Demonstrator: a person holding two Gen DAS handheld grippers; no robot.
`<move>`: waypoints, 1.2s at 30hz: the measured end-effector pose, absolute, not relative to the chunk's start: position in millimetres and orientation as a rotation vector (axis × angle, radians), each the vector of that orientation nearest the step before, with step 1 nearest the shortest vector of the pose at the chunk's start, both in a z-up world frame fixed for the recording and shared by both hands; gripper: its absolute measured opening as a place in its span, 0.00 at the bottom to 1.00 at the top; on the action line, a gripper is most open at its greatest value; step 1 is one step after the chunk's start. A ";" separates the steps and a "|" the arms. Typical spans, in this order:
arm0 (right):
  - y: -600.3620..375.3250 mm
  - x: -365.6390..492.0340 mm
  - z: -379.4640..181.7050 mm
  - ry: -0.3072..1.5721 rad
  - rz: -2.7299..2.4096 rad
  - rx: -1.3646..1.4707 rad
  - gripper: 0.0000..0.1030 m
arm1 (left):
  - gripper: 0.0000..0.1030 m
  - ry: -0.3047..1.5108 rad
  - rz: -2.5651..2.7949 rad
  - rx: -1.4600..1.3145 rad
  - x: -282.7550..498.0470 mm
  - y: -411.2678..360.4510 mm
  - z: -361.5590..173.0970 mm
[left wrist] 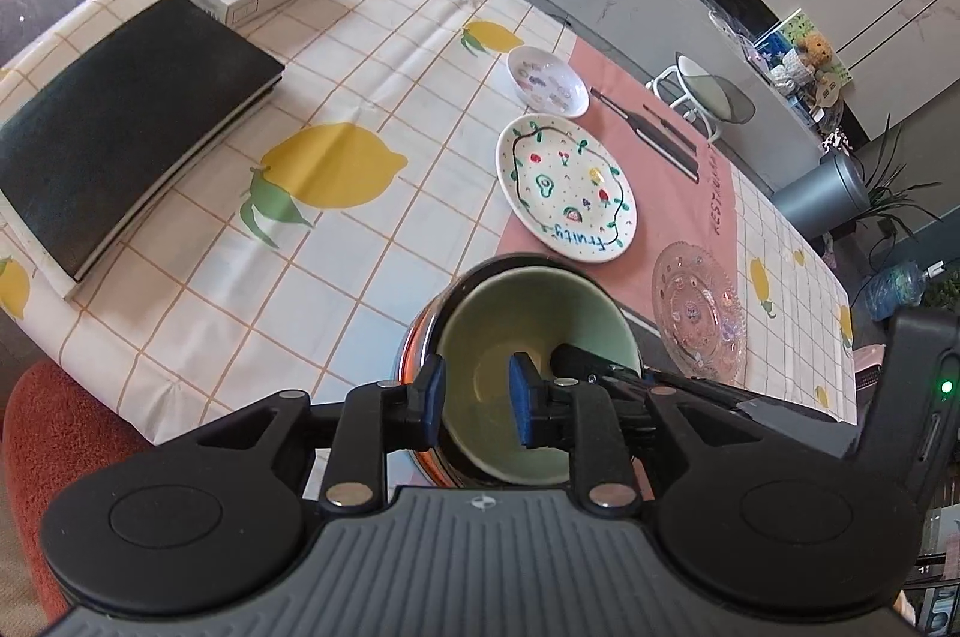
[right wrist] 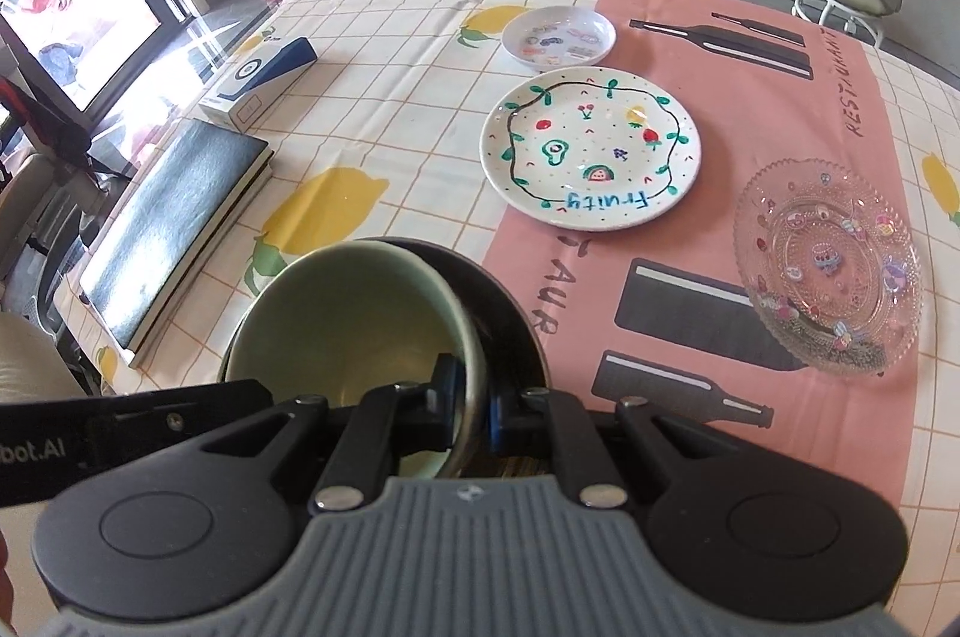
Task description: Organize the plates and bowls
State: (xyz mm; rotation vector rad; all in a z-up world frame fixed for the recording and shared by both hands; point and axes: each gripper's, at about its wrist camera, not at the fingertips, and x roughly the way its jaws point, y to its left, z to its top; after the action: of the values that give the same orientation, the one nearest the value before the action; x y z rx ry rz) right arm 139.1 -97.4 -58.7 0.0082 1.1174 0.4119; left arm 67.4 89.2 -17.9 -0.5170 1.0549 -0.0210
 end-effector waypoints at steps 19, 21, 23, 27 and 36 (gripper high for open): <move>-92.2 133.6 -48.0 1.063 0.412 -0.098 0.12 | 0.48 1.019 0.081 -0.572 60.1 108.7 -34.6; -95.7 134.4 -44.5 1.063 0.413 -0.085 0.13 | 0.52 1.014 0.081 -0.581 59.8 109.1 -36.3; -100.8 134.4 -42.7 1.065 0.420 -0.059 0.13 | 0.54 1.007 0.079 -0.589 59.2 109.0 -38.1; -111.8 133.5 -39.8 1.068 0.445 0.023 0.21 | 0.58 1.001 0.082 -0.605 59.7 107.6 -42.2; -116.5 131.8 -28.5 1.008 0.478 0.055 0.25 | 0.59 0.988 0.082 -0.632 60.6 106.4 -43.4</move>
State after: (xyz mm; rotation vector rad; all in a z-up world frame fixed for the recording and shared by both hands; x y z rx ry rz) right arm 131.8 -116.5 -28.5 0.0547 1.0083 0.4782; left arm 60.6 106.4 -43.4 -0.6324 0.9879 0.0818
